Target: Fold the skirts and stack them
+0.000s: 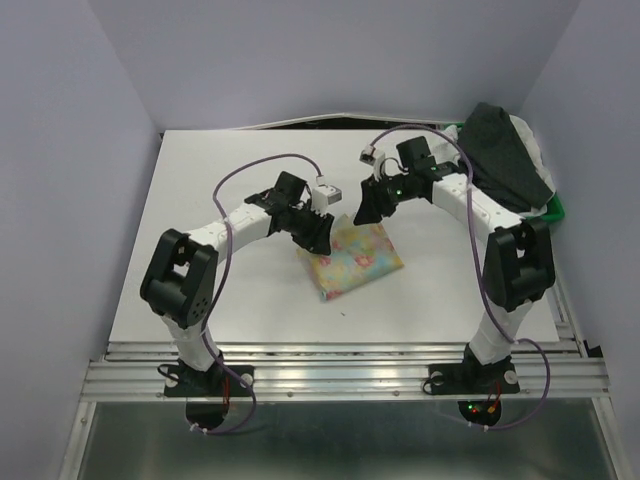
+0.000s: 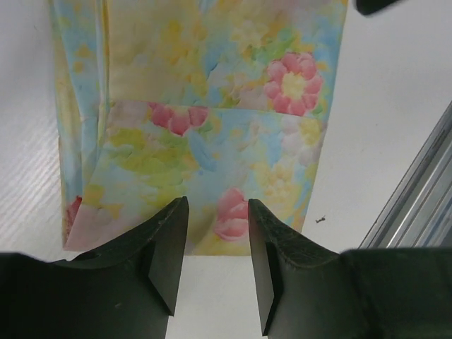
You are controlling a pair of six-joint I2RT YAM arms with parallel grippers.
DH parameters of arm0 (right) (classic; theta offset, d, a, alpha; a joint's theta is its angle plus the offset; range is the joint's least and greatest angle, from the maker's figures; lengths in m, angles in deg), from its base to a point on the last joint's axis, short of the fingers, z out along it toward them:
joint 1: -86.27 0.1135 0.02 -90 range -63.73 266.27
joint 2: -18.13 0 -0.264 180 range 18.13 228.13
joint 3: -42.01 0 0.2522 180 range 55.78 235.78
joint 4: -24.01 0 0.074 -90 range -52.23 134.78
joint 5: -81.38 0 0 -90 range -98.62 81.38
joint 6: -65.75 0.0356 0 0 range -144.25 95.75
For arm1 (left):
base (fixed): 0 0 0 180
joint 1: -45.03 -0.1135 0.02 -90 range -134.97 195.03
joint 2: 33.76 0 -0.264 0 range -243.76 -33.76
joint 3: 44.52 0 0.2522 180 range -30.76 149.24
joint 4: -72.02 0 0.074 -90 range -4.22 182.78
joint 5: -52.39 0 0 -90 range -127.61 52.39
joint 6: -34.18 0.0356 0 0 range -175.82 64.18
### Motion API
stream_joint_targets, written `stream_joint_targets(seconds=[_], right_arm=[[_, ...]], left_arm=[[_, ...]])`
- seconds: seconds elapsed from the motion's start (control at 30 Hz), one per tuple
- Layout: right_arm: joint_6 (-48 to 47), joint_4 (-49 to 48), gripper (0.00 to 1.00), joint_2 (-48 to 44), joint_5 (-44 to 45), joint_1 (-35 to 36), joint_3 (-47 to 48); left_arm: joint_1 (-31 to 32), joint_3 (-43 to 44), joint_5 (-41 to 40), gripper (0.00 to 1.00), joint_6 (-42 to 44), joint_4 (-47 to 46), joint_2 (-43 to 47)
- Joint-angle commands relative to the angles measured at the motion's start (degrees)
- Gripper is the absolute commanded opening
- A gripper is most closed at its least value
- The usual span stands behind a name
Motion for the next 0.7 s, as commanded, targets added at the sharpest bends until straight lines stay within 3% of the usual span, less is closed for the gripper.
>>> stream_joint_targets(seconds=[0.0, 0.33, 0.4, 0.47, 0.57, 0.67], right_arm=[[-3.8, 2.1, 0.49, -1.3, 2.0, 0.5, -7.7], [-1.2, -3.8, 0.48, 3.9, 13.9, 0.5, -16.7], [-0.1, -4.0, 0.48, 4.3, 15.3, 0.5, -16.5], [0.8, -3.8, 0.48, 3.5, 15.4, 0.5, -16.2], [3.0, -3.9, 0.50, -0.2, 15.8, 0.5, -14.6], [6.3, -4.6, 0.55, -4.3, 17.3, 1.1, -11.9]], left_arm=[[-0.6, 1.4, -2.2, 0.50, -2.3, 1.7, -4.7], [-1.2, 5.8, -7.7, 0.48, 0.8, 6.2, -11.3], [-1.1, 7.3, -5.6, 0.52, 2.4, 7.6, -11.1], [-1.1, 8.3, -3.9, 0.65, 4.4, 8.2, -9.1], [-1.0, 9.4, -3.4, 0.73, 5.8, 8.4, -5.9], [-1.0, 9.6, -5.2, 0.76, 5.9, 7.3, 0.2]])
